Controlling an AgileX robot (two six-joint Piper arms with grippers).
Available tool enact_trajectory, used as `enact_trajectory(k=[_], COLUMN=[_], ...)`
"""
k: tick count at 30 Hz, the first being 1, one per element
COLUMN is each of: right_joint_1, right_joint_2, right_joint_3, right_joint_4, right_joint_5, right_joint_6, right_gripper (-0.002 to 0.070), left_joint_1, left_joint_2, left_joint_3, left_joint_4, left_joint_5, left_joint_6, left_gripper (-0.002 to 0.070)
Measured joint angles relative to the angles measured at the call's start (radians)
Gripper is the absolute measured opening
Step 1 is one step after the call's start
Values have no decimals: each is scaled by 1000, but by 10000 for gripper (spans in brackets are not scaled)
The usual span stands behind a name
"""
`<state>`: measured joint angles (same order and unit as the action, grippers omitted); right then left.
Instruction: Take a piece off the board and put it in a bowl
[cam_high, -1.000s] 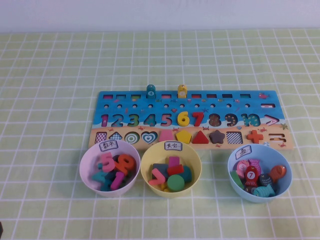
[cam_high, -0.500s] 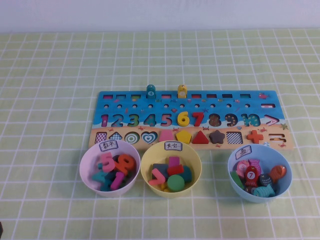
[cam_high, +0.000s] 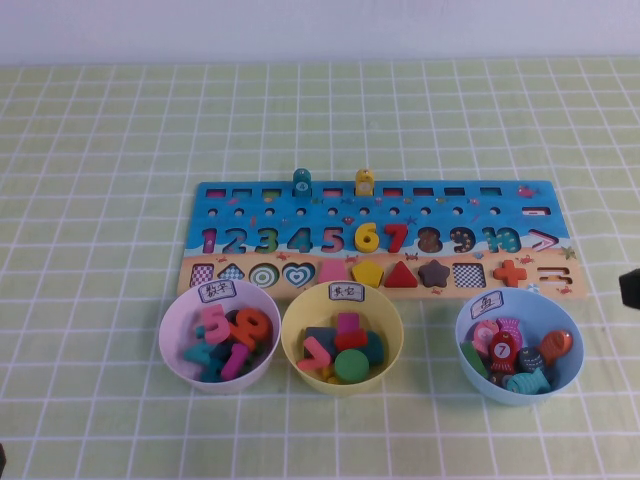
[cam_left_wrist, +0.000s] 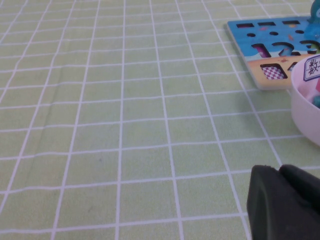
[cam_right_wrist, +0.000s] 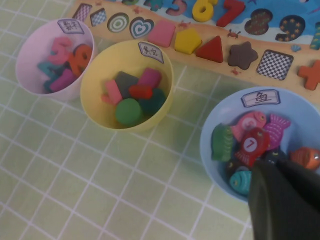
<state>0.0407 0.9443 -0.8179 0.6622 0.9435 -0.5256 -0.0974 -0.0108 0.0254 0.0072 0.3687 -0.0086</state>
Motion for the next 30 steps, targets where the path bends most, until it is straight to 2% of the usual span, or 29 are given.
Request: enact_trajectory(k=[11, 19, 30], right_joint_1=[5, 135, 259], right_joint_2=[234, 459, 800], right_joint_3=[-313, -516, -760], right_joint_4=[-212, -428, -662], right_joint_5=[162, 282, 291], right_joint_6=[30, 97, 446], right_gripper=[-17, -17, -17], left_joint_1=[0, 0, 0], left_joint_2=[0, 0, 0], left_joint_3=[0, 0, 0], left_joint_4=[0, 0, 0], left_joint_5=[0, 0, 0], left_joint_6=[0, 0, 0], left_gripper=[-3, -3, -3])
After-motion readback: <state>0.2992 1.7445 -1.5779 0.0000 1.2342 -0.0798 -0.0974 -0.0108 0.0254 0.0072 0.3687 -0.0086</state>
